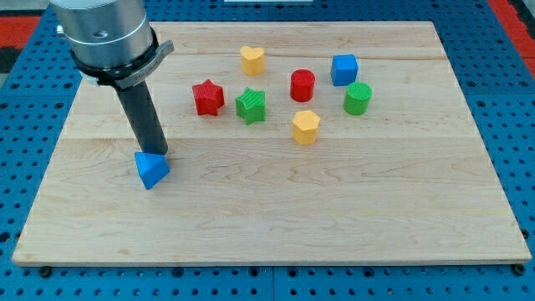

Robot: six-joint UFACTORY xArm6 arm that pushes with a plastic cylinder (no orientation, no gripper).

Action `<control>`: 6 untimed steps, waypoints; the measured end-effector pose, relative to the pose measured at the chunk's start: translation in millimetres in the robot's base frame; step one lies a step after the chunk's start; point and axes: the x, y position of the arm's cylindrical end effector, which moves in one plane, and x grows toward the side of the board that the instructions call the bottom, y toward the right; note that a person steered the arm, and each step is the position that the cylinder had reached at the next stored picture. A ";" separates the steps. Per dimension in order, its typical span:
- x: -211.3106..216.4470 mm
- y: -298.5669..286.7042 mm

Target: Nudge the blue triangle left a bit

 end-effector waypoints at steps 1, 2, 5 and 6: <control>1.1 29.4; 17.1 41.4; 31.4 7.0; 36.2 47.7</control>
